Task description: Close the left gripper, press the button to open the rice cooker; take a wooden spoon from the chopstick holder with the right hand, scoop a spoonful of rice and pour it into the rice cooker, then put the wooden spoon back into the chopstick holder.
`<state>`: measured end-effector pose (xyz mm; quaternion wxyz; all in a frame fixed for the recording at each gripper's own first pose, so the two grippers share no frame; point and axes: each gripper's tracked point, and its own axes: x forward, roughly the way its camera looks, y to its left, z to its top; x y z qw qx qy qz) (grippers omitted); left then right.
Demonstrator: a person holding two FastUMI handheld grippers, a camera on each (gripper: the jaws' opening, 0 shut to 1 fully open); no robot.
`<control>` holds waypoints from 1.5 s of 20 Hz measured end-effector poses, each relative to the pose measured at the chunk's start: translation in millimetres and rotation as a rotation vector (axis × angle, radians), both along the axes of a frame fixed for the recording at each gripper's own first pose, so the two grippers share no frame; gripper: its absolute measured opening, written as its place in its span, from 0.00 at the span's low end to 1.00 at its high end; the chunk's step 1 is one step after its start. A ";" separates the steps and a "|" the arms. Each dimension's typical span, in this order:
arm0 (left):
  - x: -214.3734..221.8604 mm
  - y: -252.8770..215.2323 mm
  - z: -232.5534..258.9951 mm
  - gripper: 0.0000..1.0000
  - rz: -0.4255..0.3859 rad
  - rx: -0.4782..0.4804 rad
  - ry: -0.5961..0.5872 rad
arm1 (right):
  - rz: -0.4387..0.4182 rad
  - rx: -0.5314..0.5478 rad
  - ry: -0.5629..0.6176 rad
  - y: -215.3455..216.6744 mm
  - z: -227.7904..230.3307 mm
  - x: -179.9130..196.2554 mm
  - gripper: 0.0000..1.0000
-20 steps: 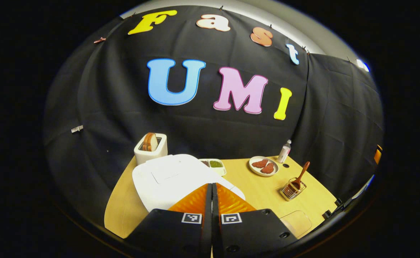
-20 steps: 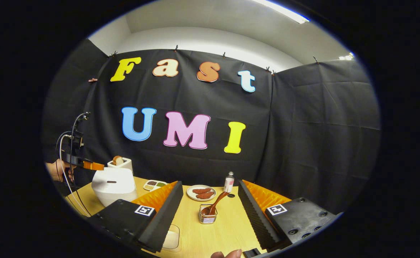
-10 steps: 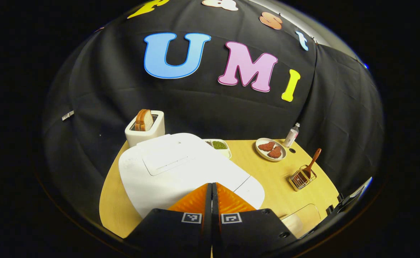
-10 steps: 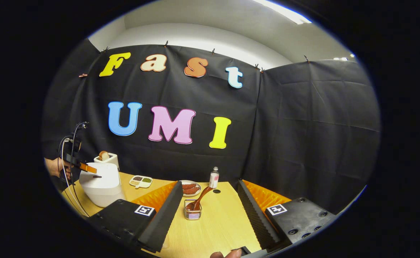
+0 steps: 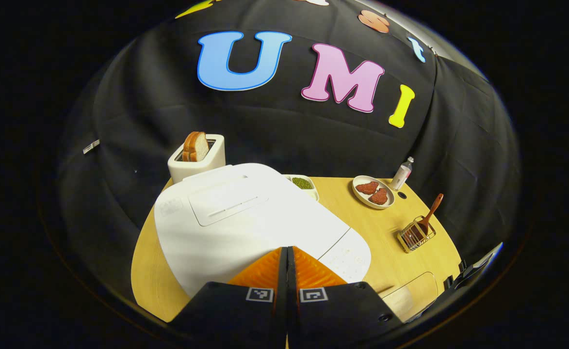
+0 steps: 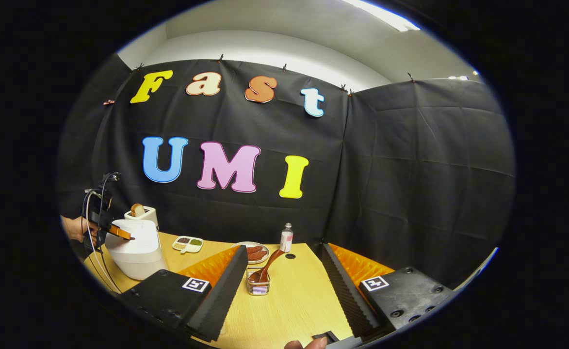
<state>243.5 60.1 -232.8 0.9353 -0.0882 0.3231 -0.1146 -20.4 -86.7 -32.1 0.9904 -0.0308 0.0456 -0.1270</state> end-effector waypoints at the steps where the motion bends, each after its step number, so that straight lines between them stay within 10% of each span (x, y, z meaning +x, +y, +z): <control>1: -0.6 -1.4 -2.8 0.06 0.007 -0.010 0.015 | 0.002 -0.001 0.002 0.7 -0.6 0.4 0.98; 6: -3.2 -2.6 -5.8 0.10 0.020 -0.055 0.065 | 0.022 -0.013 0.005 5.7 -0.2 -1.2 0.98; 22: 15.3 47.7 148.8 0.11 0.240 0.163 -0.493 | 0.088 0.023 0.022 11.0 -6.0 7.2 0.98; 26: -6.8 31.7 163.0 0.47 0.213 0.170 -0.523 | 0.134 0.050 0.048 8.2 -17.3 22.4 0.98; 27: -14.0 26.9 166.8 0.81 0.211 0.173 -0.535 | 0.141 0.063 0.048 6.7 -19.5 27.9 0.98; 30: -39.8 11.2 177.6 0.97 0.212 0.159 -0.562 | 0.150 0.079 0.062 -0.8 -33.8 45.6 0.98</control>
